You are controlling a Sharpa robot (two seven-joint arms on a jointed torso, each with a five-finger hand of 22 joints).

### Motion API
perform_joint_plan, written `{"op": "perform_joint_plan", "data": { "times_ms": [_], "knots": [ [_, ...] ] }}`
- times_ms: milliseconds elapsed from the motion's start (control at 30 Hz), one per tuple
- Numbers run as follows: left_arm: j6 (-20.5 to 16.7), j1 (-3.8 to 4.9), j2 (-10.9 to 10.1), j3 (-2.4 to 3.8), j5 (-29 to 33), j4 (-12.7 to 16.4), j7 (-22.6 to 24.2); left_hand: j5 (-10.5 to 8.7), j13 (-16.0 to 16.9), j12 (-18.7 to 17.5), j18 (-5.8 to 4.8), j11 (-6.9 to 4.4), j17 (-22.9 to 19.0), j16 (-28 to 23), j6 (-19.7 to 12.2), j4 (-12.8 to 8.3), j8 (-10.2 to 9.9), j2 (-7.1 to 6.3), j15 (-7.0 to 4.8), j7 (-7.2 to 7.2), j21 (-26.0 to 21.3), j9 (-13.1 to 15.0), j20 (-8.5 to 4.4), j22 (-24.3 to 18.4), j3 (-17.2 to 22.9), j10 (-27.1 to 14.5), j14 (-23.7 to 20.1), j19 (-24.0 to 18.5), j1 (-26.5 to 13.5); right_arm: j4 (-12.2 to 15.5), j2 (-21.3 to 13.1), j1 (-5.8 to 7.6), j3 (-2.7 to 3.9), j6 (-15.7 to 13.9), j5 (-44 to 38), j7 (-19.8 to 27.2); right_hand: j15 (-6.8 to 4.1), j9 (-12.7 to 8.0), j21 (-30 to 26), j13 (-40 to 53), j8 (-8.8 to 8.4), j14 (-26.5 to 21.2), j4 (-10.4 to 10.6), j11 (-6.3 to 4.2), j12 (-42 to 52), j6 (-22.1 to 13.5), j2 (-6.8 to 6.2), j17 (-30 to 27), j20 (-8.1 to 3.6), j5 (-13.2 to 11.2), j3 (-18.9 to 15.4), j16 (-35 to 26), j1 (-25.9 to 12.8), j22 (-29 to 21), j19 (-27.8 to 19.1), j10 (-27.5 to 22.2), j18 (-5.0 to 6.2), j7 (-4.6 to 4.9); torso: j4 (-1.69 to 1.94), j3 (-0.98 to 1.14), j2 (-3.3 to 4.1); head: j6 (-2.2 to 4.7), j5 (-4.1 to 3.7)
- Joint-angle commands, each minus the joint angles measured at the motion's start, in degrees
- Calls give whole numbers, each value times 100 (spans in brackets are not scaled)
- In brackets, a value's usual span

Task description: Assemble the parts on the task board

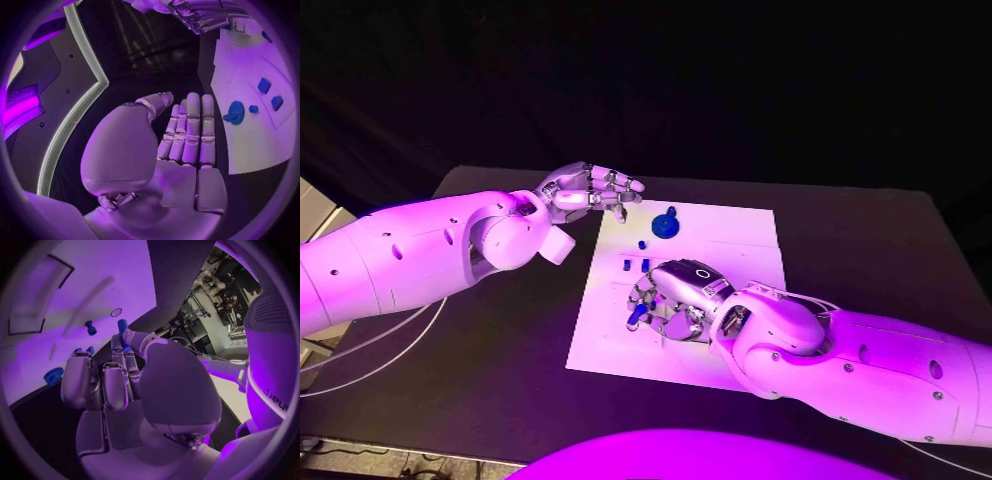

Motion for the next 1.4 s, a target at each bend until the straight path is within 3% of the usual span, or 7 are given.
{"op": "perform_joint_plan", "data": {
  "times_ms": [33, 933, 1267, 1333, 1400],
  "knots": [
    [98, 1, 12, 4, 22, 15, 54, 6, 7, 33, 78, -14, -9, -25, -42, -17, 8, -1, 0, -15, -38, 0, 14, -5, -27, -39, -25, -11, -16, -32, 42, -24, -7, 355, -247, -191, -24, 457, -22, 9, 31, 135, -7, -287, -14, 10, 66, -7, -36, 39, 8, -20, -13, 699, 39, 334, -88, 22, 8, 5, -2, -12, 10],
    [119, 2, 1, 4, 22, 10, 31, 8, 7, 39, 79, -15, -10, -27, -42, -24, 11, 6, -1, -16, -40, 1, 13, -6, -24, -41, -27, -7, -5, -160, 253, -195, -29, 180, -697, -862, -24, 475, -21, 16, 44, 135, -40, -287, -21, 5, 62, -7, -35, 60, 22, -20, -40, 702, 40, 340, -89, 22, 0, 5, -2, -67, 27],
    [128, 2, -1, 4, 22, 14, 21, 8, 7, 42, 78, -13, -10, -29, -45, -21, 12, 8, 1, -13, -42, 1, 13, -7, -27, -46, -28, -5, -10, -191, 296, -202, -32, 462, -711, -839, -25, 482, -38, 19, 48, 134, -54, -287, -24, 2, 59, -13, -36, 60, 27, -22, -51, 697, 36, 340, -85, 22, 1, -3, -6, -77, 34],
    [127, 2, -2, 4, 22, 15, 20, 8, 7, 42, 78, -13, -10, -29, -45, -21, 12, 8, 1, -13, -42, 1, 13, -7, -27, -46, -28, -5, -10, -206, 311, -203, -34, 465, -678, -759, -18, 494, -65, 20, 47, 129, -74, -277, -48, -28, 41, -37, -32, 46, 22, -33, -101, 690, 28, 313, -82, 32, 3, -2, -5, -77, 37],
    [126, 2, -2, 4, 22, 15, 19, 8, 7, 42, 78, -13, -10, -29, -45, -21, 12, 8, 1, -13, -42, 1, 13, -7, -27, -46, -28, -5, -10, -223, 330, -203, -39, 461, -629, -650, 29, 489, -121, 8, -21, 126, -65, -228, -139, -174, -93, -48, -4, 148, -105, -36, -313, 675, 11, 172, -77, 77, 3, -1, -7, -79, 41]
  ]
}}
